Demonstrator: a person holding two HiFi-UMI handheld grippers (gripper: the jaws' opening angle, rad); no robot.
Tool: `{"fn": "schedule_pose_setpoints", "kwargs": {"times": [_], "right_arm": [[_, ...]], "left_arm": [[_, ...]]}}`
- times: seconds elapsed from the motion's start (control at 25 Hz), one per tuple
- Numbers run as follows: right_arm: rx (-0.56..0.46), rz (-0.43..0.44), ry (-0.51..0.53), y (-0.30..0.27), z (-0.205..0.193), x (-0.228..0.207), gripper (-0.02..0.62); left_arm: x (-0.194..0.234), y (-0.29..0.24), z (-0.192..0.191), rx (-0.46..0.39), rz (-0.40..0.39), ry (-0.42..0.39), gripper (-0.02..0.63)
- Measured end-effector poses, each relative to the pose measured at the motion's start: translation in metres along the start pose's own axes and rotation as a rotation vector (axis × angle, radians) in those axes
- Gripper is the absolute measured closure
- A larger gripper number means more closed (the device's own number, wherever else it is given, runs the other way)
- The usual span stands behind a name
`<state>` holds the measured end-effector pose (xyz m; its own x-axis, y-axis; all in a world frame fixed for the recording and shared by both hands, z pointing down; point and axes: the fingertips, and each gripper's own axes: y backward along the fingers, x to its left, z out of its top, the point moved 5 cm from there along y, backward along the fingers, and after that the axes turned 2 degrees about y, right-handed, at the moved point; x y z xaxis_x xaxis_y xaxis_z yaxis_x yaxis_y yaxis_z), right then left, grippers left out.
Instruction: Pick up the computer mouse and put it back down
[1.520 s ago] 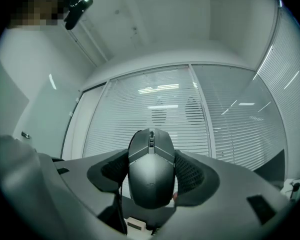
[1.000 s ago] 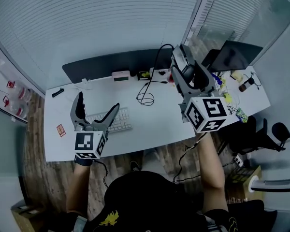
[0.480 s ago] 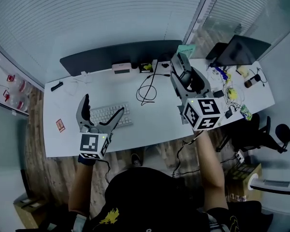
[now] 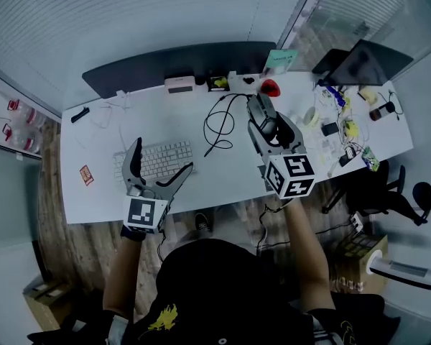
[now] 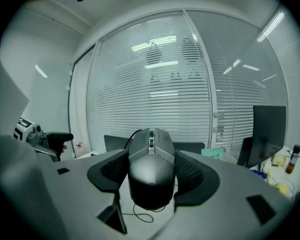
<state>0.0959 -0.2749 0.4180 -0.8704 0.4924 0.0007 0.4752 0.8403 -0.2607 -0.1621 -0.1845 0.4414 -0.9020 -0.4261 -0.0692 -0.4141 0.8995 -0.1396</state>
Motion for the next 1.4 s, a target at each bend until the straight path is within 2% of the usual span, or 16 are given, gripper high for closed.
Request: {"fn": "schedule_pose_setpoints", "kwargs": {"times": [0.24, 0.36, 0.56, 0.68, 0.88, 1.0, 1.24, 1.4], "right_arm": [[0.119, 0.001, -0.058, -0.010, -0.071, 0.008, 0.298], [0.184, -0.018, -0.052, -0.014, -0.109, 0.012, 0.298], [0.291, -0.023, -0.055, -0.019, -0.165, 0.018, 0.298], [0.340, -0.024, -0.053, -0.022, -0.191, 0.021, 0.298], [0.419, -0.050, -0.057, -0.029, -0.235, 0.023, 0.298], [0.476, -0.057, -0.070, -0.032, -0.265, 0.026, 0.298], [0.608, -0.065, -0.068, -0.036, -0.323, 0.032, 0.298], [0.673, -0.050, -0.082, -0.037, -0.347, 0.036, 0.298]], "left_arm": [[-0.013, -0.005, -0.041, 0.075, 0.013, 0.037, 0.021], [-0.019, -0.005, -0.057, 0.064, 0.036, 0.087, 0.021], [-0.025, 0.001, -0.099, 0.166, 0.040, 0.069, 0.021], [-0.027, 0.001, -0.116, 0.192, 0.035, 0.087, 0.021], [-0.028, -0.003, -0.133, 0.224, 0.069, 0.145, 0.021], [-0.032, -0.004, -0.141, 0.246, 0.057, 0.135, 0.021], [-0.043, -0.003, -0.149, 0.274, 0.014, 0.169, 0.021], [-0.042, 0.005, -0.161, 0.287, 0.022, 0.148, 0.021]]}}
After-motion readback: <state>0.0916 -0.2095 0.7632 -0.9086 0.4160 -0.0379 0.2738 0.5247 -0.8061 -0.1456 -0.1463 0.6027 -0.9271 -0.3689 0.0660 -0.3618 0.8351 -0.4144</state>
